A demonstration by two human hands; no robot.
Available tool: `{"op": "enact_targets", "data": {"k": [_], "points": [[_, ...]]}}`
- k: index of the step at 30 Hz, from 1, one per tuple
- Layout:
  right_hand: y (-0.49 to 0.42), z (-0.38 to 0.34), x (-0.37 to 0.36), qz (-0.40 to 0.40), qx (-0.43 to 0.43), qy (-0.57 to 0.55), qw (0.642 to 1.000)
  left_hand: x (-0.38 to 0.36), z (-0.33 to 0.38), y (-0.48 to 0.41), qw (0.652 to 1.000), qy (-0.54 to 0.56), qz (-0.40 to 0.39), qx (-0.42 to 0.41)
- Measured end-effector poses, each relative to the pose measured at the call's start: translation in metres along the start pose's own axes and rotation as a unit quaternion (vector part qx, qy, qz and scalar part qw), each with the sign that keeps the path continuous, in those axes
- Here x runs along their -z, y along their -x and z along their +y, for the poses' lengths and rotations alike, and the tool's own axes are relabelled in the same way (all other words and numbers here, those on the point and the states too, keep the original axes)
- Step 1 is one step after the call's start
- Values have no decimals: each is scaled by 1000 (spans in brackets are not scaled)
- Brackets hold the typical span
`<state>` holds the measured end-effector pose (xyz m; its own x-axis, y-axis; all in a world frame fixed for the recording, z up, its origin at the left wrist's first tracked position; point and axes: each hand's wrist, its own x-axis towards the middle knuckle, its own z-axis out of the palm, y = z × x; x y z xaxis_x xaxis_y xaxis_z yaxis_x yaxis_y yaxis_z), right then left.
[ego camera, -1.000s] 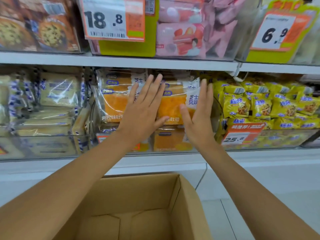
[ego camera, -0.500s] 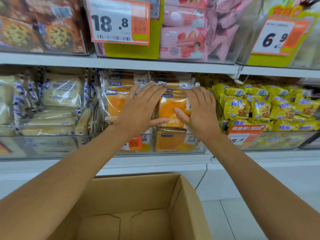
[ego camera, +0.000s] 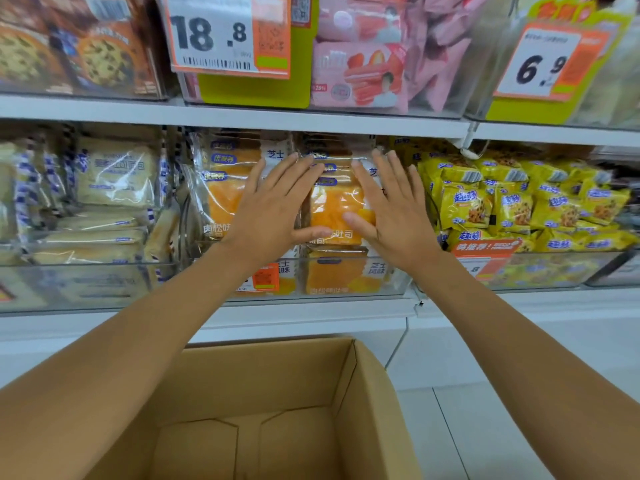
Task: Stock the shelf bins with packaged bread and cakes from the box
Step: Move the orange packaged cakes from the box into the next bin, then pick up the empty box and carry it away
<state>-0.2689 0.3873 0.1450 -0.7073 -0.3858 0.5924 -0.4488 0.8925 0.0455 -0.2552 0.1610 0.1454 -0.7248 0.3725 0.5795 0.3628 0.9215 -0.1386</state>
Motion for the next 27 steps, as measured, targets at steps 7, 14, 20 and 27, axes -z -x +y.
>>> {"op": "enact_targets", "data": {"k": [7, 14, 20, 27], "points": [[21, -17, 10, 50, 12, 53, 997, 12, 10, 21, 998, 29, 5, 47], [82, -63, 14, 36, -7, -26, 999, 31, 22, 72, 987, 110, -6, 116], [196, -113, 38, -160, -83, -130, 975, 80, 30, 188, 959, 161, -129, 193], [323, -126, 51, -312, -215, -85, 921, 111, -12, 399, 873, 90, -293, 380]]}}
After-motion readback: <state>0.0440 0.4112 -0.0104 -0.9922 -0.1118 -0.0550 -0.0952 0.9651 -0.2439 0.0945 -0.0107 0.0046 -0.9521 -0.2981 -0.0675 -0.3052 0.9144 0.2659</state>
